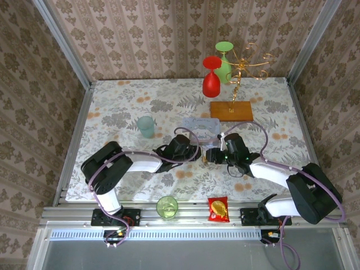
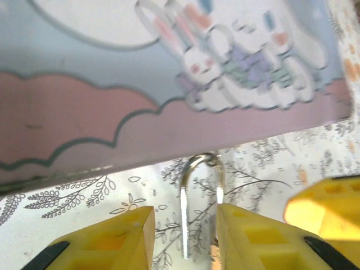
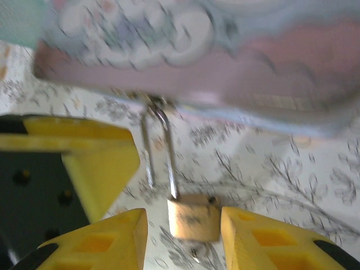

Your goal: Unlock a padlock with a key

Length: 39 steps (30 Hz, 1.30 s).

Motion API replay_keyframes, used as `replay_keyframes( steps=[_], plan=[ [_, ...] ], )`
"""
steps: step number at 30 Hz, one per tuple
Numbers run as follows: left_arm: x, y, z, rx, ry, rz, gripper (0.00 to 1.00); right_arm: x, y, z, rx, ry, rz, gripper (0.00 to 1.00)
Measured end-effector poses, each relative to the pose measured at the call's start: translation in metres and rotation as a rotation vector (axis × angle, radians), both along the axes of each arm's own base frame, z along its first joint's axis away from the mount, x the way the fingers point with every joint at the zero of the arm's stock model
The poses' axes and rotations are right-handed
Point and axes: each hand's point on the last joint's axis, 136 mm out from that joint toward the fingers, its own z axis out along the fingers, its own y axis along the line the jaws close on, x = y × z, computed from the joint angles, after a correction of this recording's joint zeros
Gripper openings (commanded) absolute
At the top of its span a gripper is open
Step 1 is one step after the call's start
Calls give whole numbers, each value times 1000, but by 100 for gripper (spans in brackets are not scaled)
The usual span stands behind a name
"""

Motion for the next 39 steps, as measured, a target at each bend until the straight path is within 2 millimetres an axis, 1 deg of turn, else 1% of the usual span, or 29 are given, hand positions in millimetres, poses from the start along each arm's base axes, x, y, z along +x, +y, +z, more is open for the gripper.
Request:
replay_keyframes(
  steps=[3, 6, 8, 10, 13, 15, 21, 25, 31, 33, 36, 39],
  plan=[
    [0, 4, 22, -26, -33, 3, 36, 13, 8, 11, -12, -35, 6, 40],
    [1, 10, 41, -54, -68, 15, 34, 20, 16, 6, -50, -30, 11, 40],
    [4, 16, 47, -64, -80, 25, 32, 20, 20, -2, -84, -19, 18, 40],
    [4, 21, 43, -60, -78, 33, 31, 18, 23, -11, -121, -3, 25, 39],
    [0, 31, 28, -26, -57, 41, 31, 14, 24, -21, -161, 11, 25, 37],
    [-3, 34, 22, -8, -52, 38, 31, 13, 23, -25, -182, 15, 20, 35],
    [-2, 33, 24, -13, -60, 36, 31, 14, 19, -33, -230, 13, 0, 30],
    [-4, 31, 20, -7, -55, 29, 31, 15, 18, -42, -255, 22, -5, 26],
    [-6, 31, 18, 5, -57, 20, 30, 17, 24, -40, -263, 4, -2, 17],
    [-6, 32, 17, 18, -63, 15, 31, 17, 24, -40, -266, 3, -6, 16],
    [-5, 35, 21, 30, -75, 12, 31, 18, 23, -40, -266, 4, -16, 14],
    [3, 37, 33, 45, -103, 12, 31, 18, 23, -40, -258, 8, -26, 12]
  ],
)
